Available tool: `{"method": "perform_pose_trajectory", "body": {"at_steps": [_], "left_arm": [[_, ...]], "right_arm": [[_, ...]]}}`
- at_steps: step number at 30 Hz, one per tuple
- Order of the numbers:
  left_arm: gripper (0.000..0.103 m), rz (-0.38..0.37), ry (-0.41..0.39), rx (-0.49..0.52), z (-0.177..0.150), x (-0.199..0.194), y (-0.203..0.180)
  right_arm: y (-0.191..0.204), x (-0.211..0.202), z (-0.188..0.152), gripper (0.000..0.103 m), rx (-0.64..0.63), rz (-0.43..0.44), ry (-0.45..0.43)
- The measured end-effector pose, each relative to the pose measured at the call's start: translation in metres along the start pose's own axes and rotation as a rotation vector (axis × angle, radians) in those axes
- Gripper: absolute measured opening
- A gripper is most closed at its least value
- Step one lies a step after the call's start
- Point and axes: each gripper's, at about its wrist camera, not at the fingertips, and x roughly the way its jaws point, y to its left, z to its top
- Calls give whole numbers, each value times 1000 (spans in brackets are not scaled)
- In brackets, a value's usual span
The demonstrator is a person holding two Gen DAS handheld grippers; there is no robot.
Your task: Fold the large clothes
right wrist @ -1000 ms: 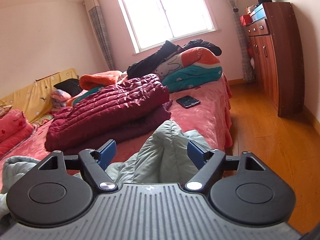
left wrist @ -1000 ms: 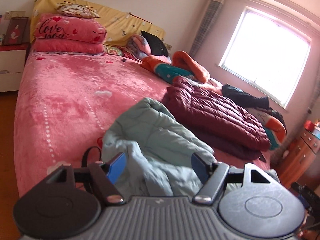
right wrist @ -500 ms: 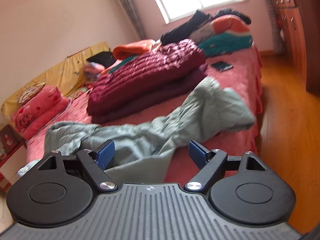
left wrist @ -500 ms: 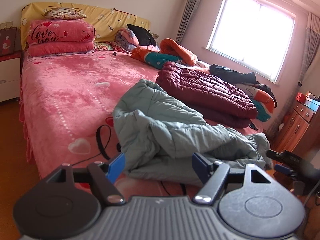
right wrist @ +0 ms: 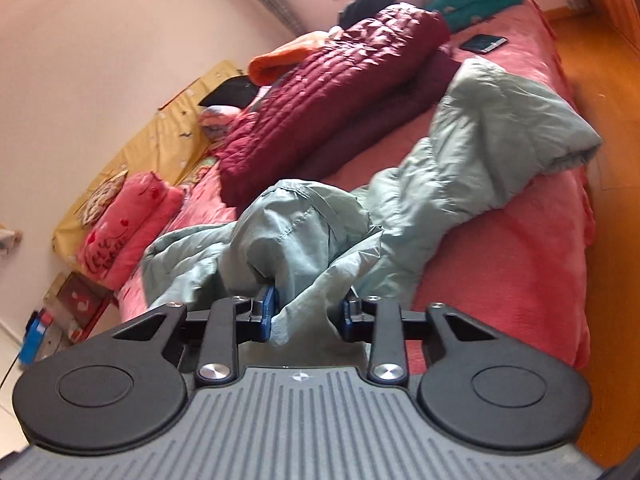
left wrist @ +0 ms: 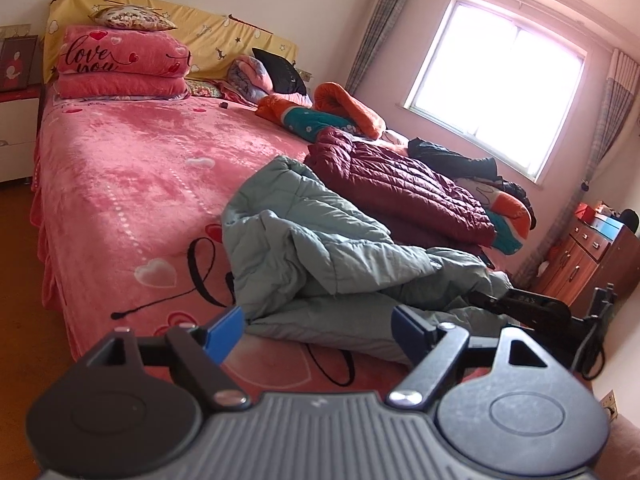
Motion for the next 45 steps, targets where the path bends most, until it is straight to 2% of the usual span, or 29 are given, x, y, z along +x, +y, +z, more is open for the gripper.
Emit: {"method": "perform_pose_trajectory", "body": {"at_steps": [2, 4, 13, 20, 24, 26, 27, 28, 29, 31, 33, 35, 41, 45], "left_arm": [[82, 1, -4, -6, 0, -2, 3], [82, 3, -10, -7, 1, -4, 3], [86, -10, -55, 1, 8, -26, -2], [88, -22, -67, -3, 13, -49, 2], [90, -21, -64, -2, 14, -57, 7], [91, -20, -61, -1, 13, -55, 9], [91, -15, -56, -2, 14, -52, 9], [91, -11, -52, -5, 15, -49, 9], [91, -9, -48, -8, 16, -45, 9], [91, -10, -50, -4, 18, -38, 7], [91, -13, -56, 4, 22, -32, 4], [91, -22, -60, 16, 26, -23, -2], [91, -30, -78, 90, 49, 17, -24], [91, -11, -90, 105, 77, 52, -32]], "right_arm": [[11, -6, -3, 30, -33, 32, 4], [22, -13, -4, 29, -79, 64, 18], [80, -36, -35, 28, -346, 183, 152], [104, -37, -71, 29, -494, 211, 330], [107, -44, -83, 31, -561, 211, 387], [108, -48, -87, 36, -574, 206, 402], [110, -51, -87, 37, -573, 203, 402], [109, -52, -85, 48, -567, 201, 400], [106, -53, -82, 66, -553, 203, 394], [105, -56, -76, 83, -520, 211, 365], [103, -61, -71, 86, -494, 231, 323], [101, -66, -65, 93, -477, 220, 278], [82, -65, -40, 100, -409, 108, 135], [48, -54, -15, 100, -268, 15, 62]]}}
